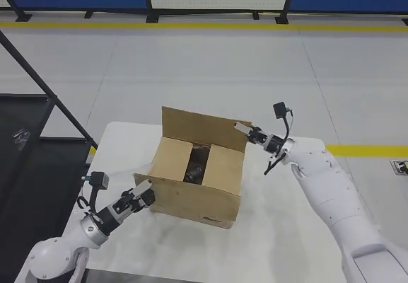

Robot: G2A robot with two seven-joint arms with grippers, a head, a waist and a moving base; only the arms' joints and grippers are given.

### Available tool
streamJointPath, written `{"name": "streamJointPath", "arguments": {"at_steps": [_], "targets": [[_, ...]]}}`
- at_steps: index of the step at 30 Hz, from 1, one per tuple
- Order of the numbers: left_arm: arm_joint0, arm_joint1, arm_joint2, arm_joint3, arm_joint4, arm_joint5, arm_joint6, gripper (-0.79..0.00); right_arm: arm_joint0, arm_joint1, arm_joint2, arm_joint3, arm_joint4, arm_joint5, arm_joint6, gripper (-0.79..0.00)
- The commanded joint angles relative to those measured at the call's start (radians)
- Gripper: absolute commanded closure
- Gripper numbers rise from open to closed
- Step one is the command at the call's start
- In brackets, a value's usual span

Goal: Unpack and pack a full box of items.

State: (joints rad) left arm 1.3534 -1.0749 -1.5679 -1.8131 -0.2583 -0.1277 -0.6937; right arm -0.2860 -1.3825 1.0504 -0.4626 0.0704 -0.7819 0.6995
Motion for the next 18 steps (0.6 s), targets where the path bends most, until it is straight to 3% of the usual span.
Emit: {"name": "streamJointPath", "arguments": {"at_steps": [1,5,9,18], "targets": [[-0.009,0.0,0.009,0.006,0.013,0.003,0.01,-0.785,-0.003,0.005,0.015,-0.015,0.053,-0.068,0.068,-0.785],[-0.028,-0.002,0.031,0.018,0.034,0.013,0.033,-0.785,-0.006,0.024,0.045,-0.048,0.124,-0.141,0.196,-0.785],[-0.055,-0.004,0.055,0.038,0.07,0.016,0.056,-0.785,-0.041,0.053,0.049,-0.167,0.128,-0.117,0.221,-0.785],[-0.122,-0.012,0.126,0.093,0.119,0.024,0.088,-0.785,-0.157,0.128,0.079,-0.45,0.131,0.037,0.374,-0.785]]}}
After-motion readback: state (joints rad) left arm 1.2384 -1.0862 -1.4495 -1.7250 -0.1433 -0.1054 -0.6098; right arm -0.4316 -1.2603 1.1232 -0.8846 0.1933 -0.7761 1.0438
